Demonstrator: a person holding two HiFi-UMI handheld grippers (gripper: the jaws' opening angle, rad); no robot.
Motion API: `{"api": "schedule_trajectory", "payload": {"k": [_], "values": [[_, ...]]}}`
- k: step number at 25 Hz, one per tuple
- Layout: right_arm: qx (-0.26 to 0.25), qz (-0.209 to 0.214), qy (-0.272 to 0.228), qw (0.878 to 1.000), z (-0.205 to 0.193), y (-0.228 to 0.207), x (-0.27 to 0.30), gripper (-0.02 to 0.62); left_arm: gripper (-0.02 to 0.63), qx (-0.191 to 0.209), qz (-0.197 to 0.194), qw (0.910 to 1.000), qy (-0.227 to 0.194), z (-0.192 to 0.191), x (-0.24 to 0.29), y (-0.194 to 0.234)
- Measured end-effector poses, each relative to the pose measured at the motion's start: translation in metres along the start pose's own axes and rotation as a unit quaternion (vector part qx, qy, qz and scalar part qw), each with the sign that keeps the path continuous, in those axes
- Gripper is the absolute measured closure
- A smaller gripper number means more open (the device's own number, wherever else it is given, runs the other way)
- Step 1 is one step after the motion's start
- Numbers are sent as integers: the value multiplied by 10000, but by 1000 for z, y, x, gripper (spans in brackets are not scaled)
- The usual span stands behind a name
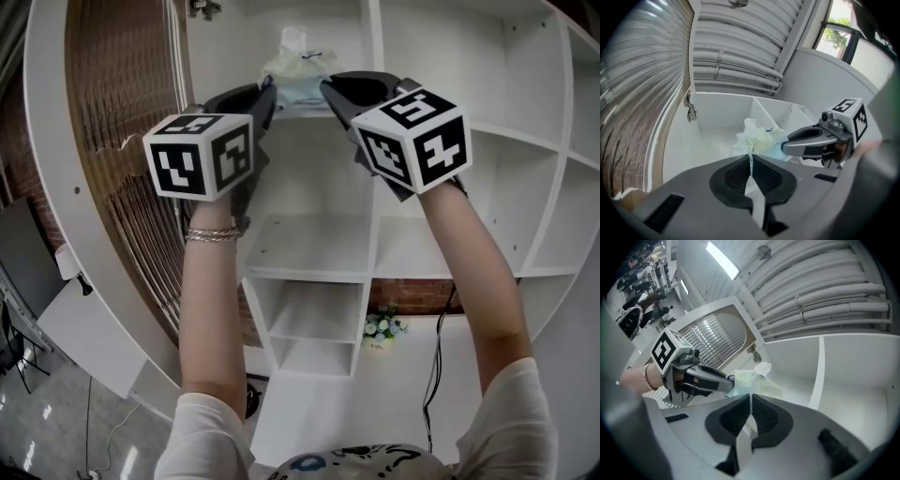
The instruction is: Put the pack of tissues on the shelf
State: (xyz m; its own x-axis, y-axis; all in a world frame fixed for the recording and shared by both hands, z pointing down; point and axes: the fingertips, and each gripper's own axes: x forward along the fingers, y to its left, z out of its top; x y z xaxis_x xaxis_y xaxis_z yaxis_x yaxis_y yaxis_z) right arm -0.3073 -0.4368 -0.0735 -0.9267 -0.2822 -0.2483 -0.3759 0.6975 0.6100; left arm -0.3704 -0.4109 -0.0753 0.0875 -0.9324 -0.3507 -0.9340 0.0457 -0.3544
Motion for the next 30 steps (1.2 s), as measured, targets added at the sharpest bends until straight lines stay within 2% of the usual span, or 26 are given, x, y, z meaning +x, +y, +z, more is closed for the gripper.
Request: {"api": "schedule_trajectory", "payload": {"k": [9,14,19,30], "values": [[-113,-27,478,9988,-9,-8,14,561,584,190,24,9981,592,-12,18,6],[-38,54,786,9969,-14,-6,21,561,584,306,76,9966,757,-11,21,12],[-232,-121,1169,9928,-15,-7,28,561,584,448,120,9940,987,-16,26,17],[-340,-679,1485,9860,-25,-9,37,560,580,279,130,9952,926,-25,32,22]]}}
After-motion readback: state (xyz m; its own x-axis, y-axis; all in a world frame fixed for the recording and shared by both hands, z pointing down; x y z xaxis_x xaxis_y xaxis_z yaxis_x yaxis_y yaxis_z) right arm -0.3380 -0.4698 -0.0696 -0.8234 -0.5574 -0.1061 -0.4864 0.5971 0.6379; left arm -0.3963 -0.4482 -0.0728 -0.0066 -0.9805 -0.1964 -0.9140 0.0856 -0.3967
